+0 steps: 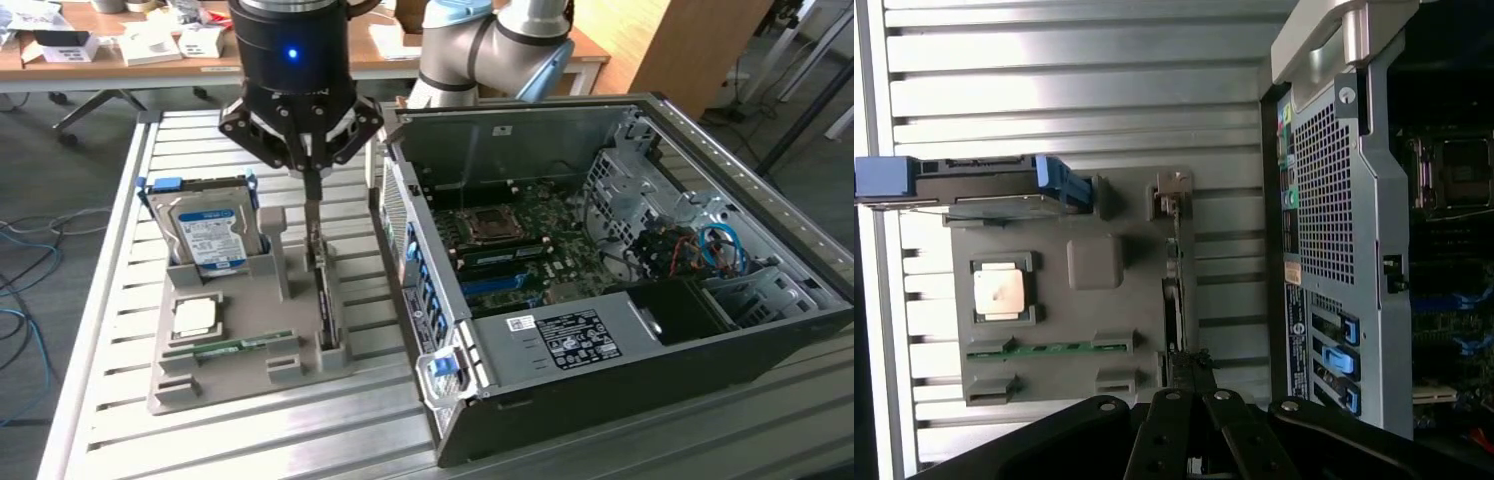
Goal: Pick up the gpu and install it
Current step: 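Reach for the gpu, then pick up the gpu and move the gpu toward the slot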
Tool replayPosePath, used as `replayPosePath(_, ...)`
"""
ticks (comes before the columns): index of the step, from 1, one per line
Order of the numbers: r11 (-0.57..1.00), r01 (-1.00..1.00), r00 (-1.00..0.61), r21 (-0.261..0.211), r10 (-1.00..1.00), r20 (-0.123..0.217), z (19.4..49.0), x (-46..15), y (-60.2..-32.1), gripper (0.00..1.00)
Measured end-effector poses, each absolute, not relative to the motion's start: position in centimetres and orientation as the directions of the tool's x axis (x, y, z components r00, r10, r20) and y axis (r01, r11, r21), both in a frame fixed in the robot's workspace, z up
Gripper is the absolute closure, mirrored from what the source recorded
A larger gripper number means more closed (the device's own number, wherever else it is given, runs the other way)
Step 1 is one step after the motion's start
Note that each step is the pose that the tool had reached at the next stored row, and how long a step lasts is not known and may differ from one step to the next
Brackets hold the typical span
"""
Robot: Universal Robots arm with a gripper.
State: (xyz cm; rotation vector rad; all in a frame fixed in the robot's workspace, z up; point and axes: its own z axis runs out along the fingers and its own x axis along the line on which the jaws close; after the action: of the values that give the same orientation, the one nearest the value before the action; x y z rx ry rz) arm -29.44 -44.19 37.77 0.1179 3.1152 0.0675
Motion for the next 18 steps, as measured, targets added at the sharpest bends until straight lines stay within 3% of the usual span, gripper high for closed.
replayPosePath(18, 0.996, 0.075, -0.997, 0.044, 0.076, -0.022, 37.8, -29.5, -45.5, 0.89)
